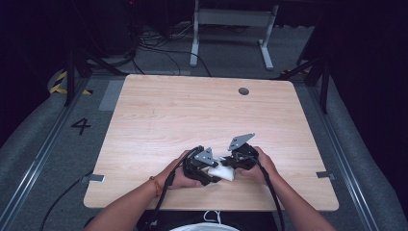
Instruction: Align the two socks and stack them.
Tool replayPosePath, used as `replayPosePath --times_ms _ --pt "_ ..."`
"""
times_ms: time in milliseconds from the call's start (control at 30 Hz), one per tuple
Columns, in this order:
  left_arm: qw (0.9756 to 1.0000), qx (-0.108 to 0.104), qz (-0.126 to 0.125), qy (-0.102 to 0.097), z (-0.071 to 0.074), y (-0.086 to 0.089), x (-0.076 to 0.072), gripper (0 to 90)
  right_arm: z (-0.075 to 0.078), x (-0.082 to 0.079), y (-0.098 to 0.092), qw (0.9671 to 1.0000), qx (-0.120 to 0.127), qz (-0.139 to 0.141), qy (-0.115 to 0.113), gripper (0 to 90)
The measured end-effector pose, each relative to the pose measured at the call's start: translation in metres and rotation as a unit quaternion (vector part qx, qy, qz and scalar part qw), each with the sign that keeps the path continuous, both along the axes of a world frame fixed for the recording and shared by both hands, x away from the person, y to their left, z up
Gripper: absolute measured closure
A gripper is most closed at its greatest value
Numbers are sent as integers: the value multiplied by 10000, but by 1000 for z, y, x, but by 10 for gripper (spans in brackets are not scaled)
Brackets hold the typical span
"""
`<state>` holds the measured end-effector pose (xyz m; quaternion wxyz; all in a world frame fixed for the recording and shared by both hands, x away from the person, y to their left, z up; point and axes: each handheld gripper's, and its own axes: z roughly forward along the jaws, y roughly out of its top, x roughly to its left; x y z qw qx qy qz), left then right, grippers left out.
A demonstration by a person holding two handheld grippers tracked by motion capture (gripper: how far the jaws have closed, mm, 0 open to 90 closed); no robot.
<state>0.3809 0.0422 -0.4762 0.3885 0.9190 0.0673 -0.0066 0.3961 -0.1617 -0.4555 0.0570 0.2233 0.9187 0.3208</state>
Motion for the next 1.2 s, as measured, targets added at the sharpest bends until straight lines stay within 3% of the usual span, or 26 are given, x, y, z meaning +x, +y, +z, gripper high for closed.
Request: replayPosePath --times_ms 67,167,300,367,500,600,667,733,900,1000,1067,1200 --pt "9999 70 -27 -118 0 -2 -2 410 2 -5 -3 10000 -50 -81 -29 797" --pt "9999 83 -35 -78 1 -3 -2 395 7 -10 -7 9992 -183 -42 -356 667" --pt "9999 104 -95 -86 1 -2 0 399 19 -10 -15 9966 31 -115 -810 554" --pt "9998 111 -93 -95 1 -2 0 399 22 -14 -13 9947 120 112 -1017 544" --pt "9998 105 -113 -98 1 -2 1 399 17 -23 -1 9881 -47 649 -1396 575" --pt "9999 74 -112 -80 0 -2 1 399 9 -20 3 9855 -277 676 -1533 671" --pt "9999 65 -97 -54 0 -2 1 399 2 -12 3 9859 -379 566 -1532 762" --pt "9999 78 -107 -76 0 -2 1 402 -3 -4 -2 9906 -235 379 -1292 847" --pt "9998 109 -110 -130 0 -2 0 404 -8 5 -8 9970 94 62 -767 864" --pt "9997 142 -40 -210 0 -5 -1 404 -11 12 -10 9976 284 -161 -605 864" --pt "9993 207 -18 -302 0 -7 -3 403 -10 15 -8 9973 303 -232 -621 847" --pt "9994 220 -11 -285 1 -6 -2 403 -2 12 -5 9942 302 -379 -960 790"
